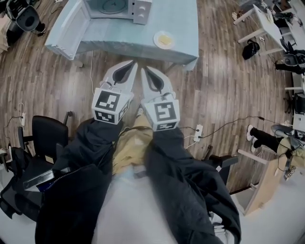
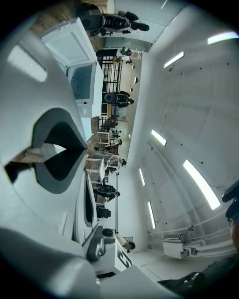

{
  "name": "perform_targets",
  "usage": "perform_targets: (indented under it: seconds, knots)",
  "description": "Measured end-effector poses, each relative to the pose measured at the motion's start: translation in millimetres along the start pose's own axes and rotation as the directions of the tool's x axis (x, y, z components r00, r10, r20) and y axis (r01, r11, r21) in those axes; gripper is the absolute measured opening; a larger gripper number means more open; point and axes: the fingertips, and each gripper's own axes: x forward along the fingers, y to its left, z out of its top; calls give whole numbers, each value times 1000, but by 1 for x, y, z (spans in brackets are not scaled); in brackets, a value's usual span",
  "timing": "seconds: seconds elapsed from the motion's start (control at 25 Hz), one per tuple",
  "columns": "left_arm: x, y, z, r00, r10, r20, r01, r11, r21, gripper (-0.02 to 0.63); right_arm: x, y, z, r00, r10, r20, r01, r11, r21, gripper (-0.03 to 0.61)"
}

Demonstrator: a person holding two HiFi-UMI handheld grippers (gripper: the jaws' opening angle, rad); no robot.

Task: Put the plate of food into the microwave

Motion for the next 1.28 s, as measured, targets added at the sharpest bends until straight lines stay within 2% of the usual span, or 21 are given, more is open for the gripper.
perform_targets:
  seconds: [0.4,0.6,0.96,1.12,1.28]
  knots:
    - [78,17,-6,996,61,-67,-62,998,-5,-5,38,-69,-15,999,46,-25,-45,998,48,0]
    - [110,11,-6,994,61,-86,-61,998,4,-5,50,-99,-18,997,65,-27,-63,996,67,1]
    - [133,-1,-17,990,66,-123,-67,998,-2,-3,53,-113,-28,993,108,-51,-103,990,92,2]
    - [141,-1,-27,988,66,-142,-70,997,-21,-5,51,-116,-32,994,93,-64,-87,993,85,0]
    - [157,-8,-30,989,21,-145,-25,999,-26,-4,46,-127,-38,996,49,-78,-43,996,77,2]
